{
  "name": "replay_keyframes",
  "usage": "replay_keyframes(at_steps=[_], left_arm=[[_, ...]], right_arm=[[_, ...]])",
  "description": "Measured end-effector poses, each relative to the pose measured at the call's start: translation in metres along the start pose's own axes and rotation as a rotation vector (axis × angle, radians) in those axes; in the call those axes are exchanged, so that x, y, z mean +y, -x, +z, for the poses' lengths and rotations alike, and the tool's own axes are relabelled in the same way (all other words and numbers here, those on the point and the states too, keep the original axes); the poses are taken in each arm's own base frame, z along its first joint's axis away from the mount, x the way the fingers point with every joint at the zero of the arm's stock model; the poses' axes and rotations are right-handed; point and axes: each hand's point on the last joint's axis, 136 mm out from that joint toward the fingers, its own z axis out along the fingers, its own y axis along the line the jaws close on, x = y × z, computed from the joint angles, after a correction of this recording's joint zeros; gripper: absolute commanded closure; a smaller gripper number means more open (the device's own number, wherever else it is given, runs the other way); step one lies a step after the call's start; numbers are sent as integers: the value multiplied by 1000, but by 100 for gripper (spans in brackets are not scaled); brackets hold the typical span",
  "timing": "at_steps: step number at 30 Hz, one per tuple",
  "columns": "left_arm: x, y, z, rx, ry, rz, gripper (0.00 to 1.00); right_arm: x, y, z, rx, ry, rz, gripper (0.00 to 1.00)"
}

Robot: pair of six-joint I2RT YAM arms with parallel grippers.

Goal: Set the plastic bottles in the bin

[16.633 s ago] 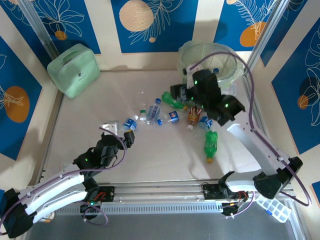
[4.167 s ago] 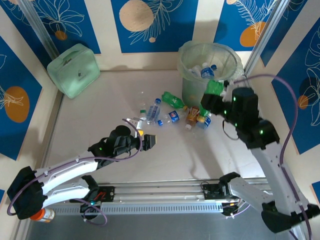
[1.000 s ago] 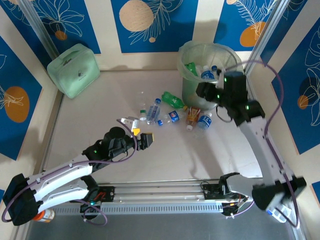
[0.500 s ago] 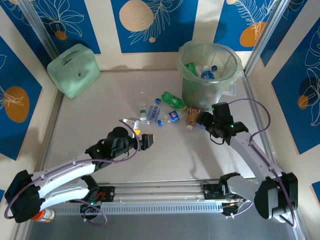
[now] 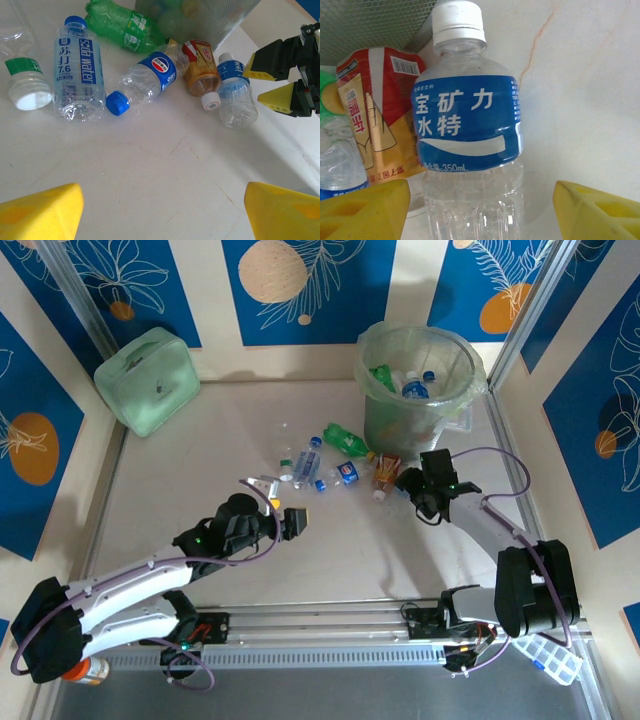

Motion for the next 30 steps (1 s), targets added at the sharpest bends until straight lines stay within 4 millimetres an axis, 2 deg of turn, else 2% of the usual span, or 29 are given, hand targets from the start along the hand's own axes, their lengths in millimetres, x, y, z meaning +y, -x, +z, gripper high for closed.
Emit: replay_keyframes(at_steps=[9, 13, 17, 22, 25, 30], left_arm=[[2, -4, 3, 16, 9, 1, 16], [2, -5, 3, 17, 9, 1, 16], [2, -5, 3, 17, 9, 1, 16], [2, -4, 3, 16, 9, 2, 16], [2, -4, 3, 16, 9, 2, 16], [2, -4, 3, 16, 9, 1, 16]], right_arm=[[0, -1, 19, 8, -1, 5, 25], [0, -3, 29, 20, -7, 15, 31], [1, -2, 30, 16, -1, 33, 41], [-2, -2, 25, 5, 9, 60, 49], [-6, -4, 19, -1, 14, 69, 50], [0, -6, -9, -37, 59, 61, 50]])
